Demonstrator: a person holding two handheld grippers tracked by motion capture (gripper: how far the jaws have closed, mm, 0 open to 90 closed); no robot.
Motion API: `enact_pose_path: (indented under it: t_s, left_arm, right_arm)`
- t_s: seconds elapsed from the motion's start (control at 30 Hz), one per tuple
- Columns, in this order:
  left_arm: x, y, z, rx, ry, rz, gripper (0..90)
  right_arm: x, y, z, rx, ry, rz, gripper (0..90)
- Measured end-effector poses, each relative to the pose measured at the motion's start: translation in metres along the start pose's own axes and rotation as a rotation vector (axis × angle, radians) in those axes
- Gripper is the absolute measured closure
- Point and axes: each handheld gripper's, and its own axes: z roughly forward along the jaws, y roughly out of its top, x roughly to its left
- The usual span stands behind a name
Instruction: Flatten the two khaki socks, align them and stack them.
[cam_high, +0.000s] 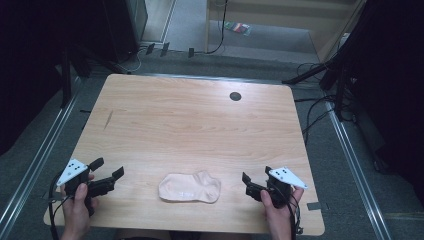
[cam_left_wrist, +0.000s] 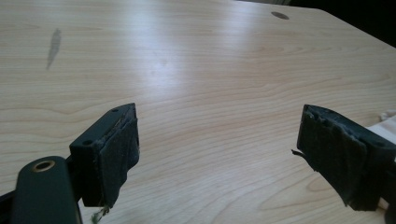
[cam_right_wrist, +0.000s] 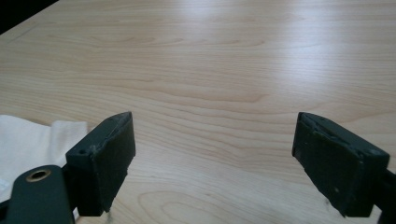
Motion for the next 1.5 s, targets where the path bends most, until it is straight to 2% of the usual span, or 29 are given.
enact_pose_path:
  t_s: [0.23,0.4,0.63,0.77,0.9,1.03,1.1,1.2,1.3,1.5]
  left_arm:
    - [0.015,-0.001,-0.004,0.000,0.037,-0.014,13.2]
    - [0.025,-0.003,-0.006,0.012,0.083,0.015,13.2]
    - [0.036,-0.004,-0.010,0.014,0.113,0.024,13.2]
    - [0.042,-0.005,-0.012,0.016,0.125,0.016,13.2]
    - [0.049,-0.006,-0.014,0.020,0.145,0.024,13.2]
    - [0.055,-0.007,-0.016,0.013,0.160,0.019,13.2]
    - [0.059,-0.006,-0.019,-0.002,0.165,0.011,13.2]
    - [0.062,-0.007,-0.020,0.003,0.168,0.006,13.2]
    - [0.062,-0.008,-0.016,0.014,0.166,0.012,13.2]
    - [0.061,-0.010,-0.011,0.029,0.162,0.019,13.2]
  right_arm:
    - [-0.022,-0.003,-0.006,-0.002,-0.045,0.012,13.5]
    - [-0.036,-0.007,-0.010,-0.002,-0.060,0.016,13.5]
    - [-0.057,-0.015,-0.014,0.000,-0.082,0.019,13.5]
    - [-0.070,-0.020,-0.016,-0.003,-0.110,0.043,13.7]
    - [-0.079,-0.028,-0.017,0.023,-0.141,0.008,13.7]
    - [-0.090,-0.032,-0.025,0.009,-0.119,0.046,13.7]
    - [-0.094,-0.033,-0.030,0.004,-0.136,0.042,13.7]
    - [-0.098,-0.035,-0.032,0.007,-0.147,0.043,13.7]
    - [-0.100,-0.035,-0.032,0.003,-0.149,0.056,13.7]
    - [-0.100,-0.035,-0.031,0.006,-0.144,0.051,13.8]
